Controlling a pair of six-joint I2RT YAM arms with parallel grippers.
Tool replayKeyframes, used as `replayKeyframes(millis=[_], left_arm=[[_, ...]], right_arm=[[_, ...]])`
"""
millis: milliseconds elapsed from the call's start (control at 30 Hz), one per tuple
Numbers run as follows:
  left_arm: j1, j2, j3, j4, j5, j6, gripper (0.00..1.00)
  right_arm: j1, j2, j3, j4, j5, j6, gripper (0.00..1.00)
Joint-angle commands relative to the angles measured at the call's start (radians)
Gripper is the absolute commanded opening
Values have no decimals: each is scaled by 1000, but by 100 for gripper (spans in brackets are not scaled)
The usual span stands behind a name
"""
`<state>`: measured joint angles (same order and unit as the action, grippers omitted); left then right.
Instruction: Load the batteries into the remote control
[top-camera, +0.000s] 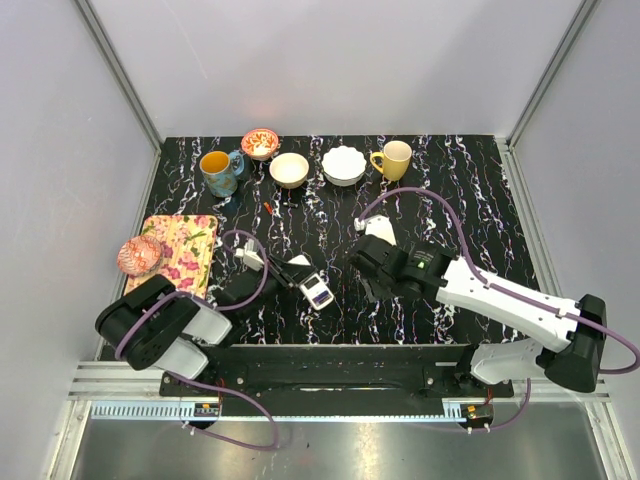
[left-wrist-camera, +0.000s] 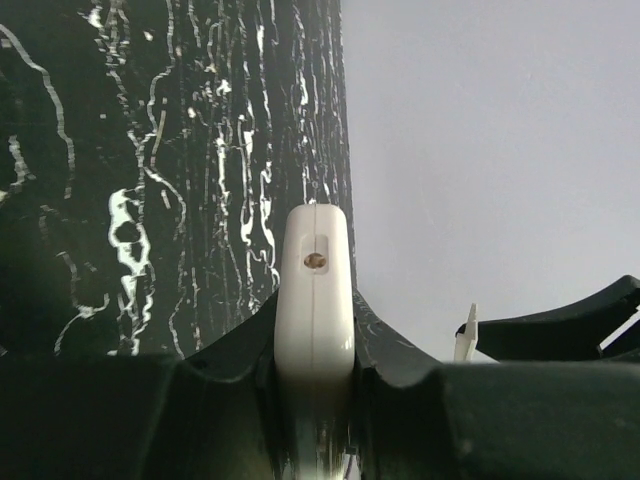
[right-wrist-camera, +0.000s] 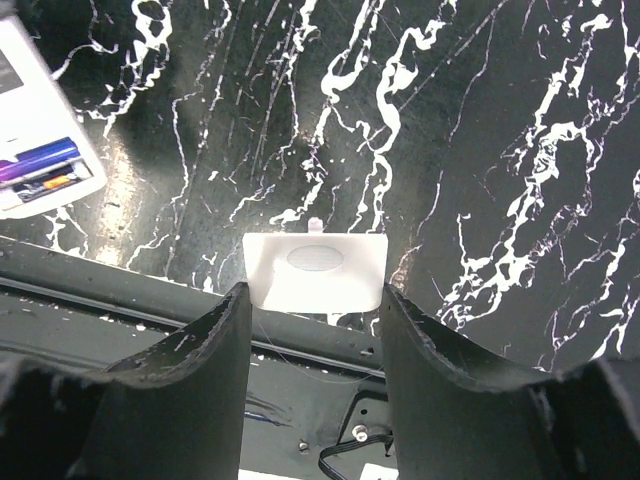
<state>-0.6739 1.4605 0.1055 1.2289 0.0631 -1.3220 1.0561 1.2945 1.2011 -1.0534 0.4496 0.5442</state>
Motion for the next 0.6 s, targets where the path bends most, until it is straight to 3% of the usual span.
replayKeyframes(millis=[0,233,433,567], left_arm=[[4,32,88,437,63,-46,0],[0,138,213,437,110,-141,0],[-1,210,295,437,123,-221,0],[-4,221,325,437,135,-198,0]], right_arm=[[-8,-43,-2,70,-60,-64,0],[-8,-32,46,115,-324,-162,0],[-8,57,135,47,-354,-193,0],[-57,107,176,29,-428,-204,0]])
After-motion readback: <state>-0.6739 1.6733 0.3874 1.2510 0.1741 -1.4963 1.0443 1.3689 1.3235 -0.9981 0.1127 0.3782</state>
